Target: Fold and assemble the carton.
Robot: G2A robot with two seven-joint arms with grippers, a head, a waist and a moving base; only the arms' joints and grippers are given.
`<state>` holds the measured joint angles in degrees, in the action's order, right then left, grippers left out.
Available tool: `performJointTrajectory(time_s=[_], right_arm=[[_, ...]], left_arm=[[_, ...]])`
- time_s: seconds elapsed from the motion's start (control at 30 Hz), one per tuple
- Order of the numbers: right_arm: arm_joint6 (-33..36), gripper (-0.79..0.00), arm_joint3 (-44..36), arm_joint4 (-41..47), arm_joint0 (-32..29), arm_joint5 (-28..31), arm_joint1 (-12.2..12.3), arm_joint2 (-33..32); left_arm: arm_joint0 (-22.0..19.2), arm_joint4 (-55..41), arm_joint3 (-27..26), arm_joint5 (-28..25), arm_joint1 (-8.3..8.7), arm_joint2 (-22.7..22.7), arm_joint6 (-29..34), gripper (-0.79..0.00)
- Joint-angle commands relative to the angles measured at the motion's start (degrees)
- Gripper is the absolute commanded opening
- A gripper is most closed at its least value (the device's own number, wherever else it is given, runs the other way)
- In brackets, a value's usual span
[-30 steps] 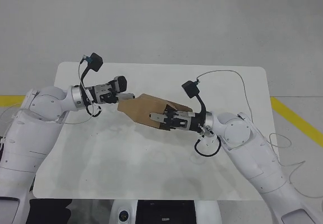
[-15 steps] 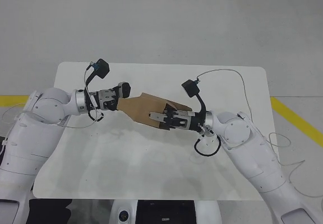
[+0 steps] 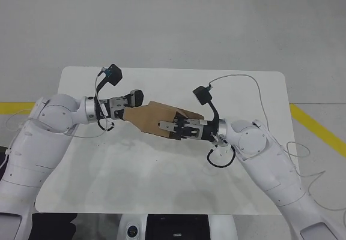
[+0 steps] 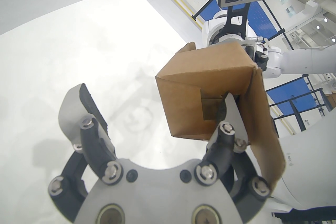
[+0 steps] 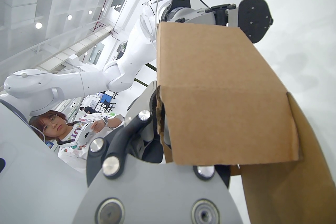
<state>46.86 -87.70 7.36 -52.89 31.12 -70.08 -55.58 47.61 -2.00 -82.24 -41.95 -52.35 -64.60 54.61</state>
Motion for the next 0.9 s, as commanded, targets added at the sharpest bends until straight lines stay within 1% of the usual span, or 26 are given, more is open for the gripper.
performJointTrajectory(time_s=[0.0, 0.1, 0.33, 0.5, 0.6, 0.67, 0.87], right_arm=[[0.1, -0.785, 0.1, 0.1, 0.0, 0.0, 0.0, 0.0], [-0.4, -0.785, 0.3, 0.0, -0.2, 0.2, 0.0, -0.3], [-1.7, -0.785, -0.6, -0.3, -2.2, 0.6, 0.7, -3.2], [-2.3, -0.785, -2.3, -0.9, -3.7, 0.3, 1.1, -4.9], [-2.5, -0.785, -2.8, -1.1, -4.0, 0.0, 1.2, -5.2], [-2.7, -0.785, -3.1, -1.1, -3.9, -0.2, 1.2, -5.1], [-3.1, -0.785, -2.7, -1.4, -3.4, -0.2, 0.9, -4.1]], left_arm=[[0.0, 0.0, -0.1, -0.1, 0.02, 0.1, 0.0, 0.000], [0.0, 0.1, 0.4, 0.0, 0.11, -0.3, -0.2, 0.000], [-0.4, 0.3, 4.0, 0.6, 0.71, -3.4, -2.1, 0.000], [0.2, 0.5, 3.8, 0.8, 0.98, -4.1, -2.2, 0.000], [0.6, 1.0, 3.1, 0.7, 0.84, -3.0, -2.0, 0.000], [0.0, 1.5, 2.8, 0.8, 0.58, -2.0, -2.3, 0.000], [-1.3, 1.3, 4.7, -2.1, 0.20, 0.0, -1.2, 0.000]])
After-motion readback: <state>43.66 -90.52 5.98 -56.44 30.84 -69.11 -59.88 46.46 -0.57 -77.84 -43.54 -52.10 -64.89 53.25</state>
